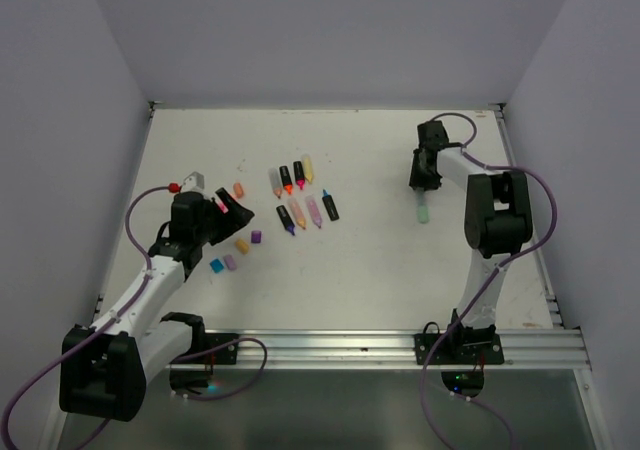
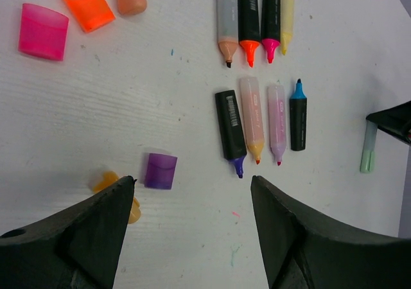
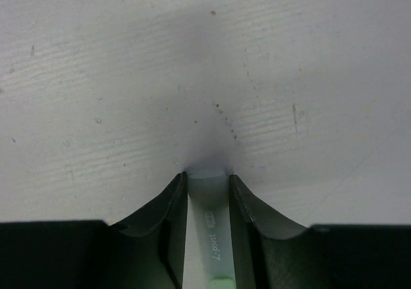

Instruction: Open the pen caps

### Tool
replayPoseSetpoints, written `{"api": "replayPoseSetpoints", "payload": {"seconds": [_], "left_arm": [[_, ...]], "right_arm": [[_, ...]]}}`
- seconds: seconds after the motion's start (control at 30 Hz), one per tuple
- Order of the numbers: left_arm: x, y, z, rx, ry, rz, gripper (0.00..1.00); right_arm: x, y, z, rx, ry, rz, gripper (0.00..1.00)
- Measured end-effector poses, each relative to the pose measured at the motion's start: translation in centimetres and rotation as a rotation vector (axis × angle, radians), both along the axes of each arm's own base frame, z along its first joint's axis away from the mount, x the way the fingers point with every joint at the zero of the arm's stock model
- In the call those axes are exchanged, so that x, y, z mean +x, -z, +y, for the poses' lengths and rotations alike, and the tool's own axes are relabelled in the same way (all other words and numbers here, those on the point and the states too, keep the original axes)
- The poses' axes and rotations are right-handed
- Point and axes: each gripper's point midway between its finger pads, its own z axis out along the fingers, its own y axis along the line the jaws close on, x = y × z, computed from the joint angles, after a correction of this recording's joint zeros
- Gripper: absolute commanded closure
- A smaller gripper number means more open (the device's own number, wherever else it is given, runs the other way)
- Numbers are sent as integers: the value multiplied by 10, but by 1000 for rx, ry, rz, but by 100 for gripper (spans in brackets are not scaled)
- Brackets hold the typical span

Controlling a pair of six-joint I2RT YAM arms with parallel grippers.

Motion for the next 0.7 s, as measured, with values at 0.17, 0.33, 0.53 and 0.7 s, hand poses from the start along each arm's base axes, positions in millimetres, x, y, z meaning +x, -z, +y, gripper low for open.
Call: {"api": "replayPoseSetpoints", "payload": {"seconds": [0.17,0.33,0.53,0.7], "left_arm": [[-1,-2,-11,-26,65,-10,25],[-6,2,-29,-49,150,5,25],[-11,-6,-59,-76,258,-32,26],[-18,-17,-107,-133,429,-100,28]], "right_arm": [[-3,-1,8,-63,-1,-3,92],[-5,-2,18,-88,-12,-7,100],[-7,-2,34,-58,-17,-20,100],[-25,-1,62,67,-36,-25,100]]}}
